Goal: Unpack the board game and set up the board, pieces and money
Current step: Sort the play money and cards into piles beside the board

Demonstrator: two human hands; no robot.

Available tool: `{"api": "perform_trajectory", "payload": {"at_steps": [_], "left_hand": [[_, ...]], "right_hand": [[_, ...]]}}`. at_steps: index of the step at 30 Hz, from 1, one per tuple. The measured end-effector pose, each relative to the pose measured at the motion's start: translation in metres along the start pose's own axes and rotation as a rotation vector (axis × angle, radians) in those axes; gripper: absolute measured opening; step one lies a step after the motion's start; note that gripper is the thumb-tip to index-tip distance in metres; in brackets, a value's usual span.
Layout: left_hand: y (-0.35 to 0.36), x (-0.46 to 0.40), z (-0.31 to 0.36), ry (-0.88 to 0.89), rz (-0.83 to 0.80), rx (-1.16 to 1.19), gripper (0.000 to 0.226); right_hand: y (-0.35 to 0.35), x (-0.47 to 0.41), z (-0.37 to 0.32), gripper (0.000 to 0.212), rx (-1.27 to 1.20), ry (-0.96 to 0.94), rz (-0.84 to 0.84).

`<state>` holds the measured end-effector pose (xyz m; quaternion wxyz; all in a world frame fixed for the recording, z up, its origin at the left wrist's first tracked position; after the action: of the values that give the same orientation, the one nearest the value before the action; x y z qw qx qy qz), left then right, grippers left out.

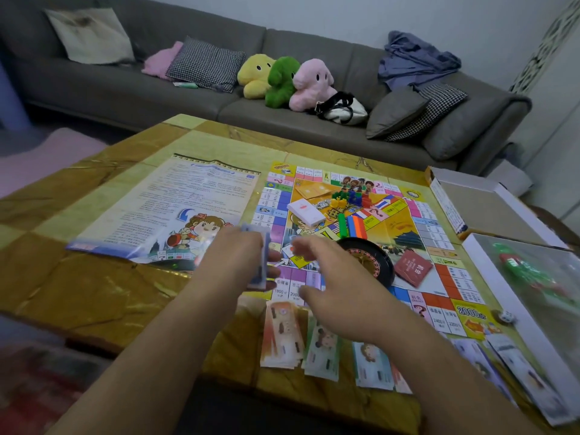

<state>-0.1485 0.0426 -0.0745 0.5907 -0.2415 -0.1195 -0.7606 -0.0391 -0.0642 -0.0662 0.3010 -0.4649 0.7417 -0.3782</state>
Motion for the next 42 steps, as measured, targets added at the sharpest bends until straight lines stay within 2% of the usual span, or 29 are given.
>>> {"api": "perform_trajectory", "payload": {"at_steps": [2,5,7,14,17,21,25,28,30,33,35,39,42], "left_hand": [[-0.009,-0.009,0.004,0.071,0.051,0.001,0.018],[-0.013,-0.012,0.003,0.075,0.041,-0.009,0.02],[-0.008,-0.009,0.006,0.067,0.019,-0.019,0.02],[-0.007,-0.003,0.007,0.082,-0.023,-0.028,0.021],[-0.006,-0.006,0.006,0.027,0.001,-0.028,0.016],[-0.004,-0.012,0.004,0.008,0.011,-0.022,0.034],[-0.004,-0.012,0.003,0.037,0.02,-0.038,0.031],[-0.004,-0.011,0.004,0.032,0.025,-0.048,0.025],[-0.005,-0.01,0.005,0.035,0.025,-0.038,0.024],[-0.007,-0.007,0.005,0.06,0.008,-0.047,0.017],[-0.009,-0.004,0.005,0.074,0.001,-0.035,0.015],[-0.011,0.002,0.004,0.101,-0.014,-0.013,0.019],[-0.011,0.007,0.004,0.117,-0.055,0.012,0.022]], "right_hand": [[0.013,0.002,0.007,0.064,0.152,-0.012,-0.078],[0.036,0.008,0.011,0.067,0.241,-0.064,-0.204],[0.045,0.01,0.011,0.07,0.294,-0.085,-0.224],[0.059,0.015,0.002,0.067,0.371,-0.048,-0.248],[0.061,0.017,-0.003,0.068,0.377,-0.03,-0.252],[0.059,0.025,-0.01,0.074,0.338,-0.029,-0.225],[0.054,0.033,-0.018,0.059,0.341,-0.039,-0.195],[0.056,0.043,-0.02,0.053,0.38,-0.123,-0.152],[0.058,0.05,-0.021,0.06,0.379,-0.166,-0.129],[0.063,0.063,-0.024,0.087,0.409,-0.19,-0.161],[0.068,0.071,-0.026,0.095,0.453,-0.23,-0.134],[0.079,0.081,-0.029,0.08,0.479,-0.3,-0.05],[0.084,0.086,-0.026,0.057,0.482,-0.347,-0.021]]}}
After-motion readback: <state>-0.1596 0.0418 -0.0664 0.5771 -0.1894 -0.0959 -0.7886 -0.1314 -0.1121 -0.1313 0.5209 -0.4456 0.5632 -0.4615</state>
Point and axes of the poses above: each hand's wrist, its own x-axis away from the middle knuckle, its own y-axis out of the palm, z = x × y, the point moved 5 cm from there along -x, towards the middle knuckle, and after that the axes turned 11 degrees about z, right-handed, at the moved point
